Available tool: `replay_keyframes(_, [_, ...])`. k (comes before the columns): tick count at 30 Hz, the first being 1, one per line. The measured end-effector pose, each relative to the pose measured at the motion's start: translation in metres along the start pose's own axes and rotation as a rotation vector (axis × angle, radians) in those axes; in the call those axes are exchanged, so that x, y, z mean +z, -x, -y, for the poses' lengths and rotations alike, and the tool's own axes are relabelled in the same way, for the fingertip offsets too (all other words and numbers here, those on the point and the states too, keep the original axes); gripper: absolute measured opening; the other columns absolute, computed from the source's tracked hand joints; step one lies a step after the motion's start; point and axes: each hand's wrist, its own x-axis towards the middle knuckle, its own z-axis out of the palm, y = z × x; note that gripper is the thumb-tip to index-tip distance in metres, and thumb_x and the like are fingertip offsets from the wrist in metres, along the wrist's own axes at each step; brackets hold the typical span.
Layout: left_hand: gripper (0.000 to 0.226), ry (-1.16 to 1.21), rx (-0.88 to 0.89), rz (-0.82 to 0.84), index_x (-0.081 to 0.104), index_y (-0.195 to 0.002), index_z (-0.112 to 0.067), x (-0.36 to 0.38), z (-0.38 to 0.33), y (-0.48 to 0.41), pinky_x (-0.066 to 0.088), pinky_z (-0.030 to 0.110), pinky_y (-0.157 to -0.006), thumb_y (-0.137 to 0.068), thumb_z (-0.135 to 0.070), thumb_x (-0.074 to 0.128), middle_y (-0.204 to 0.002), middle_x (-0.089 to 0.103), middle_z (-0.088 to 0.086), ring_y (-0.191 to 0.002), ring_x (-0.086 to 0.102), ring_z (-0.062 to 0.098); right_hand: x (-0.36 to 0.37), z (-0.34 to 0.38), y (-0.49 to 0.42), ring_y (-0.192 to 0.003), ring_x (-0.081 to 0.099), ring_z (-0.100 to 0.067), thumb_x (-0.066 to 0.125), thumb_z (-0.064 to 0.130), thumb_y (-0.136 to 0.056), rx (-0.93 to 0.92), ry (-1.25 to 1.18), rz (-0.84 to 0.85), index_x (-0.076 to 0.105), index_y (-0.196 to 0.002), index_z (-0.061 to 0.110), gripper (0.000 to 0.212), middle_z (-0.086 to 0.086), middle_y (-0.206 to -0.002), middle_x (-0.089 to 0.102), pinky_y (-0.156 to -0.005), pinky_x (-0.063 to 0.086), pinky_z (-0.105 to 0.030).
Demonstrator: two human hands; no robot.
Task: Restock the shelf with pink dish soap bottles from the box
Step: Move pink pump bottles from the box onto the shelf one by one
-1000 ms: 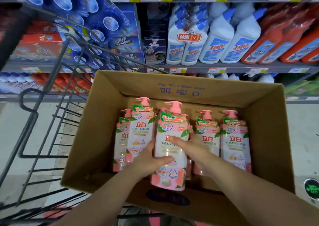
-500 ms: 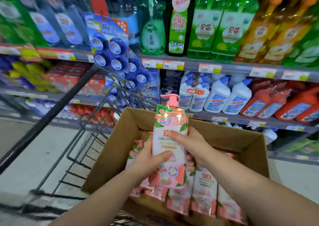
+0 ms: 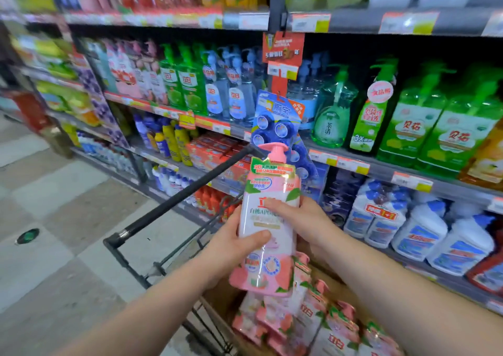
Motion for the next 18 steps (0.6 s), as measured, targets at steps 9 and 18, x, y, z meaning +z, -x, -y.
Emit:
replay_keyframes(9, [0.046,-0.019,0.080,-0.081,0.049,-0.126,-0.033,-0.108,-0.026,0.028,0.054,0.048,-0.089,-0.085,-0.023,0.068,-0.107,0.072,-0.001,-0.093,0.071,0.022,0.113,0.042,-0.012,-0.082,0.071,-0.020,0.076,0.021,-0.078,-0.118,0.114,0.063,0.069,-0.083,0.019,0.009,-0.006,-0.093,0.074,-0.075,0.058,-0.031])
replay_keyframes(18, [0.042,0.016,0.163,-0.218,0.051,-0.120,-0.030,-0.303,-0.034,0.085,0.058,0.035,-0.073,-0.083,-0.021,0.070,-0.105,0.074,0.001,-0.090,0.072,0.023,0.324,0.063,-0.029,-0.088,0.071,-0.025,0.075,0.018,-0.079,-0.179,0.119,0.228,0.071,-0.105,0.007,0.028,-0.012,-0.101,0.074,-0.077,0.059,-0.033])
